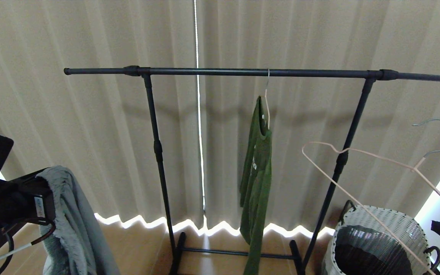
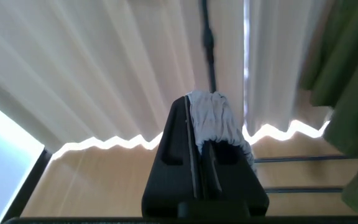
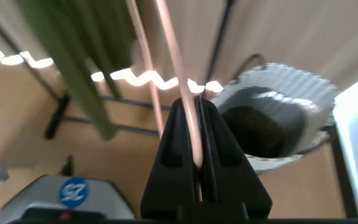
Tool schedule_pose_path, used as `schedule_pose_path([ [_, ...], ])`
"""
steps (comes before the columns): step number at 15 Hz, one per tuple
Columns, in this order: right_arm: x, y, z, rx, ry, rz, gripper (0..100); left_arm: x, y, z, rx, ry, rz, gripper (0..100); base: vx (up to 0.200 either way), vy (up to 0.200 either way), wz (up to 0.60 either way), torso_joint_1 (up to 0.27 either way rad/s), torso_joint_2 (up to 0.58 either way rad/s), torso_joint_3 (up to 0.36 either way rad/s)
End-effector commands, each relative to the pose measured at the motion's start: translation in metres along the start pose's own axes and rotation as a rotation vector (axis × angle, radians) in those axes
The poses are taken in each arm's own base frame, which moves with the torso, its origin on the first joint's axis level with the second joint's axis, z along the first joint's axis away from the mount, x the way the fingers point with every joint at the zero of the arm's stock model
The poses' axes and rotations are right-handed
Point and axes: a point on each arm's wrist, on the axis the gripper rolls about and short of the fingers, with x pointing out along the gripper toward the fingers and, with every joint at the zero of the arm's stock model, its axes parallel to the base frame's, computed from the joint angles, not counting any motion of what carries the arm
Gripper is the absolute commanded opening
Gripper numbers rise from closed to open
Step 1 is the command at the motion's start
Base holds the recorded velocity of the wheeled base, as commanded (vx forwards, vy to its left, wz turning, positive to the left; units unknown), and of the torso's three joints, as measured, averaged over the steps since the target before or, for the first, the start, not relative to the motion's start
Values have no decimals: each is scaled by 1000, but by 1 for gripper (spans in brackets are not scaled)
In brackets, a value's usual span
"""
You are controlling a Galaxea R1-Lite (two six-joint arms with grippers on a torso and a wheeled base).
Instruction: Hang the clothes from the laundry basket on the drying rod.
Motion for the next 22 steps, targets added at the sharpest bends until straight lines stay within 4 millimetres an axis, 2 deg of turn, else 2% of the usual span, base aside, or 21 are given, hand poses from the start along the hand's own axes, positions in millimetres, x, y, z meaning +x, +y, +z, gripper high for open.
schedule_pose_path([
  [1,-2,1,-9,14,-12,35,0,2,0,1,8,2,1,0,0,0,0,0,0,0],
  [5,2,1,-9,10,-24,61,0,3,-2,-6,44,29,-3,0,0,0,0,0,0,0],
  [12,-8,7,-11,-27,-71,128,0,8,-3,-8,36,49,-4,0,0,0,0,0,0,0],
  [15,-12,9,-2,-38,-113,141,0,17,-1,13,30,4,13,0,0,0,0,0,0,0],
  [16,-14,10,6,-44,-137,151,0,21,-1,18,28,-3,16,0,0,0,0,0,0,0],
  [17,-17,16,26,-66,-176,206,0,34,-3,27,25,-5,15,0,0,0,0,0,0,0],
  [21,12,41,54,-127,-101,358,0,74,-21,56,23,1,112,0,0,0,0,0,0,0],
  [22,25,49,63,-139,-71,385,0,83,-27,70,11,-25,121,0,0,0,0,0,0,0],
])
